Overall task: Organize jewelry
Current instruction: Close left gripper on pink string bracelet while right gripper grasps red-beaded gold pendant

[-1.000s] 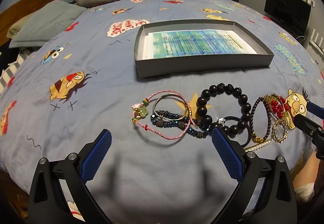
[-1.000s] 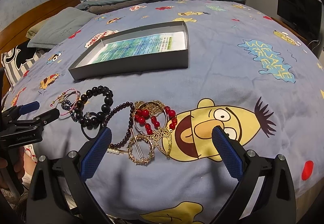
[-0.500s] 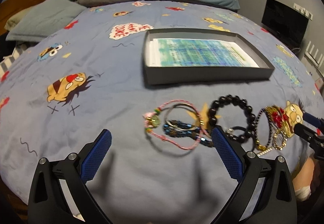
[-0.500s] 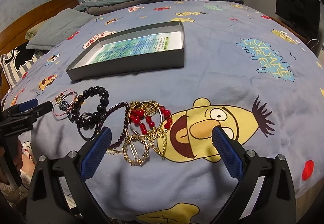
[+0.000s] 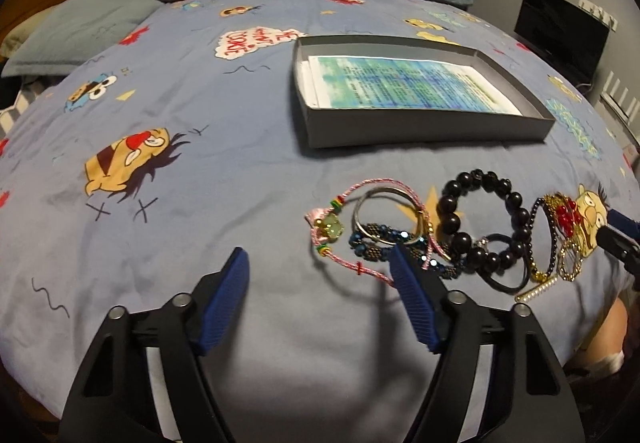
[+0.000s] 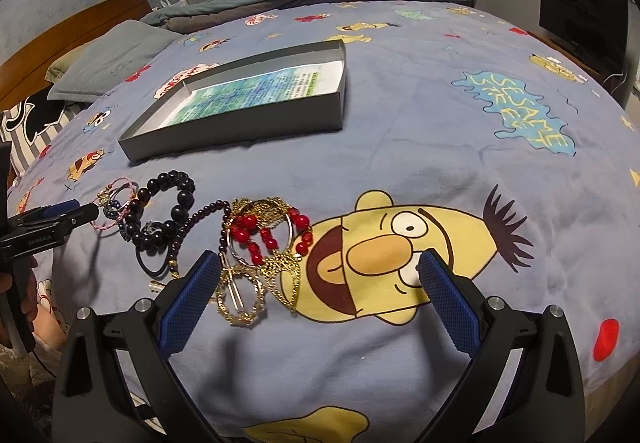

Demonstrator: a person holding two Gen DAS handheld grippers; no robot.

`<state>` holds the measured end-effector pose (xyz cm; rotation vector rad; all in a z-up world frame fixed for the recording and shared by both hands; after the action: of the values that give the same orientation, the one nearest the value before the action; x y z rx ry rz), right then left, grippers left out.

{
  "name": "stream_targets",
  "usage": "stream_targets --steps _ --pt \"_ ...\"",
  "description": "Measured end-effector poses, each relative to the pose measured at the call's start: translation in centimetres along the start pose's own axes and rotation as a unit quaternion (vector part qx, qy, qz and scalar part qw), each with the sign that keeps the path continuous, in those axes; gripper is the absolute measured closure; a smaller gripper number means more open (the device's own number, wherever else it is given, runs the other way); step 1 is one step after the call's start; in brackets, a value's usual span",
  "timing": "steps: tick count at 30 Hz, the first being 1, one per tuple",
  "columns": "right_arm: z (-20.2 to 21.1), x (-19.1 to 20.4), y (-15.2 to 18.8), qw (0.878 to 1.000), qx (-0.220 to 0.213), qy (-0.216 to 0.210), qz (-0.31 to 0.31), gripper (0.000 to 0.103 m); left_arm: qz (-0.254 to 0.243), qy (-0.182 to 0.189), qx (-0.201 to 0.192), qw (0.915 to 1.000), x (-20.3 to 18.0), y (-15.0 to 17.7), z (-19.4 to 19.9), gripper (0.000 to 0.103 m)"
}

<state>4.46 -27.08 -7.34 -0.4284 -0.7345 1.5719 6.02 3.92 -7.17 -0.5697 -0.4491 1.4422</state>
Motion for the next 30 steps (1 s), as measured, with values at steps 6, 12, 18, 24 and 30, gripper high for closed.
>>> stream_targets --steps 6,12,18,24,30 --pt "-0.2 -0.2 -0.1 1.0 0.003 -0.006 -0.006 0.025 -0.002 0.011 -0.001 0.9999 -0.5 -0.2 0.2 0.047" --pt "-0.8 0.3 -0.3 1.0 0.012 -0.019 -0.001 0.056 0.001 0.017 0.002 0.9999 -0.5 -0.1 0.2 0.061" --pt "-1.0 1.0 -0.6 1.0 0.012 -0.027 0.007 0.077 0.005 0.017 0.012 0.9998 -0.2 0.1 -0.1 0.076" --pt "-1.1 1.3 -1.1 0.999 0.01 -0.029 0.012 0.08 0.004 0.018 0.017 0.9997 0.0 0.2 -0.5 0.088" --pt "-0.8 1.2 -1.3 0.999 0.009 -0.028 0.019 0.084 0.005 0.02 0.012 0.9997 0.4 0.1 -0.2 0.097"
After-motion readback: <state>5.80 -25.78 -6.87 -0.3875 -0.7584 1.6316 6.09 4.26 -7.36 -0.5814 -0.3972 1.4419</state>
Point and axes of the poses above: each gripper's, at about its wrist camera, not at the fingertips, and z roughly against the way its jaws point, x to its left, y to its underside, the point moved 7 cm from there along -z, roughly the way its jaws point
